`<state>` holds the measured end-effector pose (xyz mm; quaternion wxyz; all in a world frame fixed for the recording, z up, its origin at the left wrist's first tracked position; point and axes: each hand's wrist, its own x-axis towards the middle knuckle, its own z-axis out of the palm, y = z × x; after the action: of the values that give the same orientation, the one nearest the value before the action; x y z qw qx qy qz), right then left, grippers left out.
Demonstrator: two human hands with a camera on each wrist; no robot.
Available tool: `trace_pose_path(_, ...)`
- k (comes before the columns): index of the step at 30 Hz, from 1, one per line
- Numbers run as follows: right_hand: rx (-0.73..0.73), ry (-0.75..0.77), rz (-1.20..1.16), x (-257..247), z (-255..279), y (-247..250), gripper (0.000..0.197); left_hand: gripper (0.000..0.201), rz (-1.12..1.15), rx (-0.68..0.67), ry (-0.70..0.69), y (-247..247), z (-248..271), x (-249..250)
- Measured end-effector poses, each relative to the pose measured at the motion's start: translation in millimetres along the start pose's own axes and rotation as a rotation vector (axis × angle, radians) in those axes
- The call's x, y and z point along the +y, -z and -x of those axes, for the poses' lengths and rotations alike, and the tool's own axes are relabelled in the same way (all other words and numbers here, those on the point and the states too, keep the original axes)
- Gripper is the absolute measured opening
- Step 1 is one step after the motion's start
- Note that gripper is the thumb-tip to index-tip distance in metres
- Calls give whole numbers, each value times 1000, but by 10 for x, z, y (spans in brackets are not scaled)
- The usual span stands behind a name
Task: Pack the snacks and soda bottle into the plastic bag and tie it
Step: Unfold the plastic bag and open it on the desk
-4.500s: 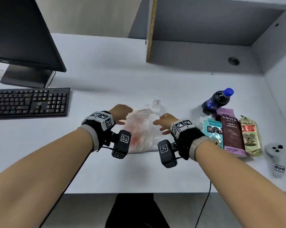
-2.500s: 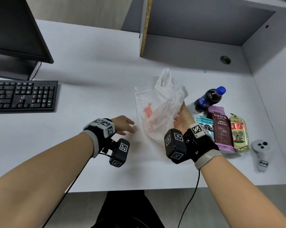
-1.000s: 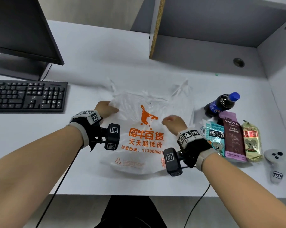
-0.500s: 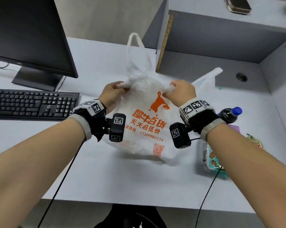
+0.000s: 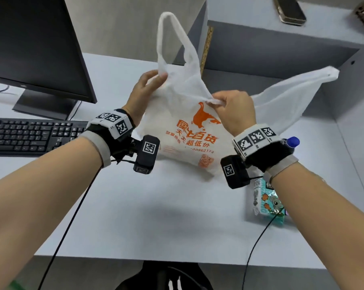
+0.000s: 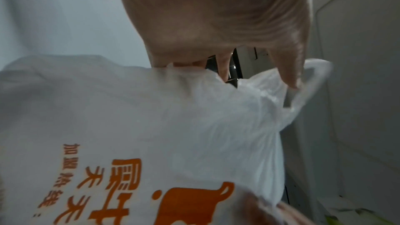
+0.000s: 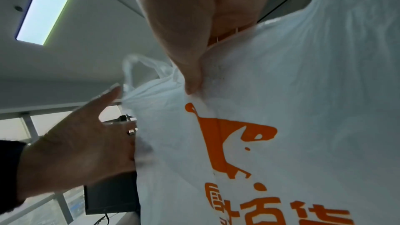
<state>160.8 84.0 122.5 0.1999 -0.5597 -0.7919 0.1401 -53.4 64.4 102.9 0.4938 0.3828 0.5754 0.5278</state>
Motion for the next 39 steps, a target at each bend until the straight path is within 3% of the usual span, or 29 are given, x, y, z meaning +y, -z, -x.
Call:
trace_pose_path(2,-32,-16,5,41,45,-59,26,99,-94,-14,-49,-25,27,68)
trace_pose_path(3,-45,-15,6,49,61,-80,27,101,-160,-29,-81,-56,49,114)
trace_pose_path(7,-78,35,36,15,98,-103,29,87,-550,-111,-200,-256,68,218)
trace_pose_path(9,-68,64,14,16,121,-124,33,78,-661,-171,-103,-315,63,184)
trace_pose_path(12,36,188,-10,27,187,-184,36,44,-761,-183,4,-336,55,84)
trace_pose_path(14,107,308,40,44,231,-239,30,31,-736,-147,-25,-359,67,21)
trace_pose_path(18,95,418,177,69,304,-320,14,23,-484,-72,7,-394,109,-40)
trace_pose_path(20,70,449,214,76,328,-317,16,11,-358,24,39,-367,87,-54)
trace_pose_path(22,-122,385,216,85,358,-314,25,14,-214,104,89,-309,33,-72)
trace_pose_path(25,-511,49,109,129,424,-288,49,21,50,131,198,-225,8,-100)
trace_pose_path(27,-625,-131,73,191,477,-253,65,27,5,143,215,-158,-21,-188)
trace_pose_path(31,-584,-247,295,469,517,-181,46,39,-231,227,190,-30,-60,-363)
trace_pose_path(33,-560,-348,273,601,547,-126,62,47,-321,257,124,18,-56,-425)
trace_pose_path(35,-578,-343,251,717,580,-86,79,61,-396,230,82,72,-47,-484)
trace_pose_path(39,-666,-170,429,822,708,-194,93,79,-607,77,188,112,7,-593)
